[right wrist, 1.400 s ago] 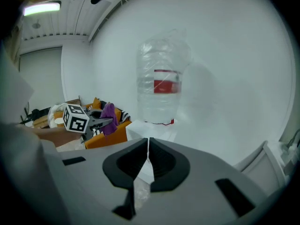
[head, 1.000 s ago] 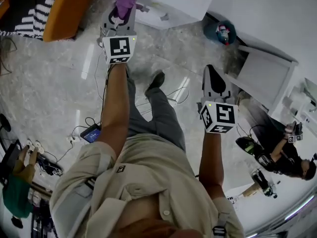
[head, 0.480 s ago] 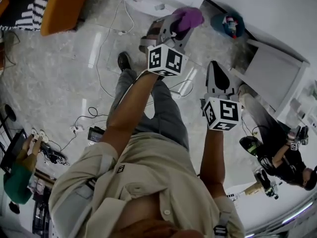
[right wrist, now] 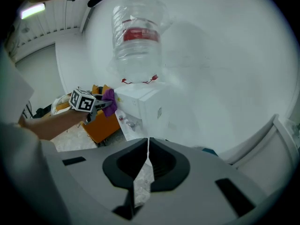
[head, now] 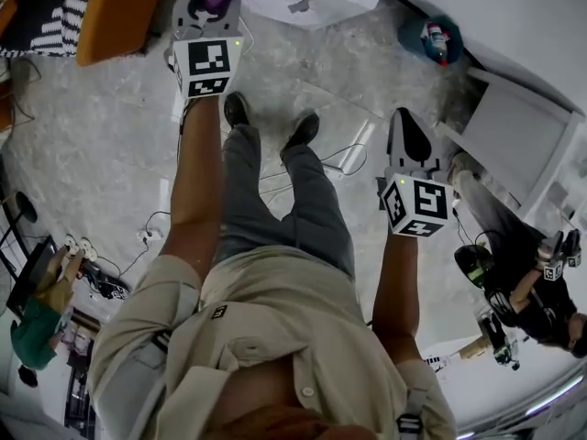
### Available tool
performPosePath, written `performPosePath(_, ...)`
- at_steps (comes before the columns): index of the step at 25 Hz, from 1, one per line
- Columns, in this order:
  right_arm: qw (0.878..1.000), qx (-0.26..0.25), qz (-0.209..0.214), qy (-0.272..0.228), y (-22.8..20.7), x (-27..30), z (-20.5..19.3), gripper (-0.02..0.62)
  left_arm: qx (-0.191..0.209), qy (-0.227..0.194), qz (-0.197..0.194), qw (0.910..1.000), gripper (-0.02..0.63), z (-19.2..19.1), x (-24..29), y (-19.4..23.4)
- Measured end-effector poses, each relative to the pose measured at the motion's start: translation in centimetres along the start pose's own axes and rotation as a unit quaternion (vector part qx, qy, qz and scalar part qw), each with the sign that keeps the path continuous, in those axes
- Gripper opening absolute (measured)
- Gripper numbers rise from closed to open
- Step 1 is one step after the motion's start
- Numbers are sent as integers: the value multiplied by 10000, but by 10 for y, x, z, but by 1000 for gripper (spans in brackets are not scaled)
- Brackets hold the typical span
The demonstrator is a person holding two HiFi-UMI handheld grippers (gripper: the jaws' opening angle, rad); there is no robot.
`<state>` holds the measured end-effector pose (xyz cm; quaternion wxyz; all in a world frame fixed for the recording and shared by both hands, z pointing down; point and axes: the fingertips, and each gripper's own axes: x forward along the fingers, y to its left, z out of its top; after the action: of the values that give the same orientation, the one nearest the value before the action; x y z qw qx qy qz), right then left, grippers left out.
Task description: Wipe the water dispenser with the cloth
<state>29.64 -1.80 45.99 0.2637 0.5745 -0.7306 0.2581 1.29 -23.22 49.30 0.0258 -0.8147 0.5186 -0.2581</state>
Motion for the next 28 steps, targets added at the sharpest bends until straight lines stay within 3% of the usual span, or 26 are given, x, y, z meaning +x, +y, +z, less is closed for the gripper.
performPosePath(3,9999,-5,56,-160,-2,17,1,26,21,-81,116,9999,140,2,1,14)
performPosePath(8,9987,-38,198,-478,-3,45,6,26,-169,-420,-162,9988,138,26,2,-33)
performPosePath(15,9919,140,-285,-1227,-53,84,15,26,-153,-1245,-1305,9835,137,65,1,-179)
performPosePath(19,9880,348,-488,-1423,-61,101,3,26,-132,-1469,-1801,9725,137,64,8,-223)
performPosePath(22,9895,289,-425,-1349,-44,116,-9,26,-288,-1490,-1559,9760,135,39,10,-191)
performPosePath(25,9894,322,-475,-1331,-39,125,-14,26,-589,-1414,-913,9840,135,9,12,-112)
performPosePath(28,9897,313,-464,-1320,-33,134,-15,26,-408,-1011,-220,9938,135,-24,11,-25)
